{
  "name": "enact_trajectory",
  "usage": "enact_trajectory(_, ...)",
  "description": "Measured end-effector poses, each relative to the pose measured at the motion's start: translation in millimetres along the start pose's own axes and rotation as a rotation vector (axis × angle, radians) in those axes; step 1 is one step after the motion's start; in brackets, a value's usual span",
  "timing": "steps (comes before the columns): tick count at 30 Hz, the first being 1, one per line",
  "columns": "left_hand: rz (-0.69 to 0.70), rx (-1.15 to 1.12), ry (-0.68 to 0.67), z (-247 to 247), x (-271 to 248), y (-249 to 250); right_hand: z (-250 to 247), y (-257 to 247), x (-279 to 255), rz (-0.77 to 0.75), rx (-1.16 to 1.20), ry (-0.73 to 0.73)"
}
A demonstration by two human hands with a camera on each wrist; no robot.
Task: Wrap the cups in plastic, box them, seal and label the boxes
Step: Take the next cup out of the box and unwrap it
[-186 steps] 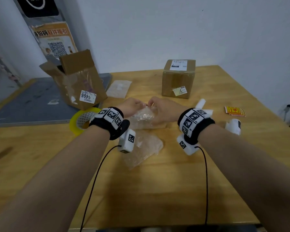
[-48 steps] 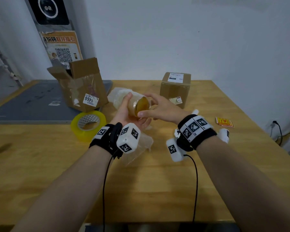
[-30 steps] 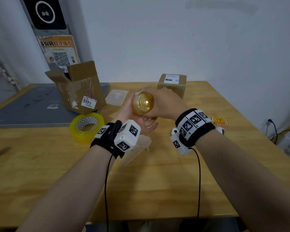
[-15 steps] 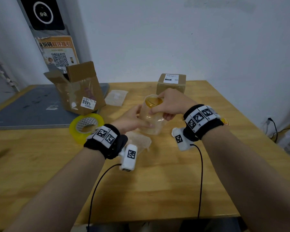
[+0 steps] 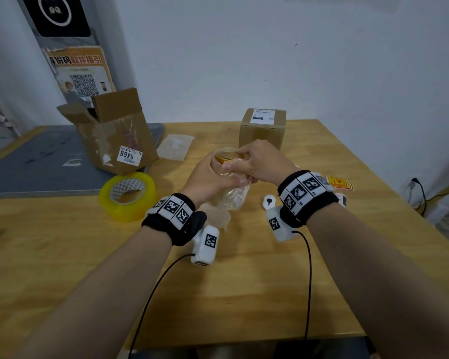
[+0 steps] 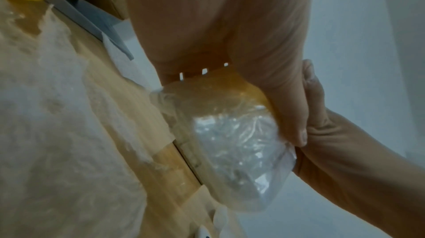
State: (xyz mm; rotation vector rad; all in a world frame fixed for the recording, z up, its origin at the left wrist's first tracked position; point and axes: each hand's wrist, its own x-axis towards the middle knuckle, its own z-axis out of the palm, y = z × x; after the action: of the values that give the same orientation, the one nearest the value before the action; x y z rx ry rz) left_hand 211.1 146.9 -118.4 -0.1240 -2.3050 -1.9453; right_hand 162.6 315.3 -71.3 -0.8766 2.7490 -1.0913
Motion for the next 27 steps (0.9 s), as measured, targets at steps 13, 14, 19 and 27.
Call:
enact_trajectory(13, -0.040, 0.174, 0.279, -48.2, 12.1, 5.0, 14.4, 0.1, 13.7, 0.075, 0.255, -0.043)
enact_trajectory(14, -0.041, 0.177, 0.303, -56.1, 13.1, 4.0, 17.2, 1.2, 16.4, 0.112, 0.224, -0.068)
enact_trajectory(19, -0.060, 0.185, 0.367, -86.6, 17.8, -1.2, 44.3, 4.1, 31.3, 0.232, -0.026, -0.426)
enact_trajectory(27, -0.058, 0.207, 0.362, -98.8, 18.0, -6.7, 84.0, 6.1, 34.0, 0.301, -0.131, -0.567)
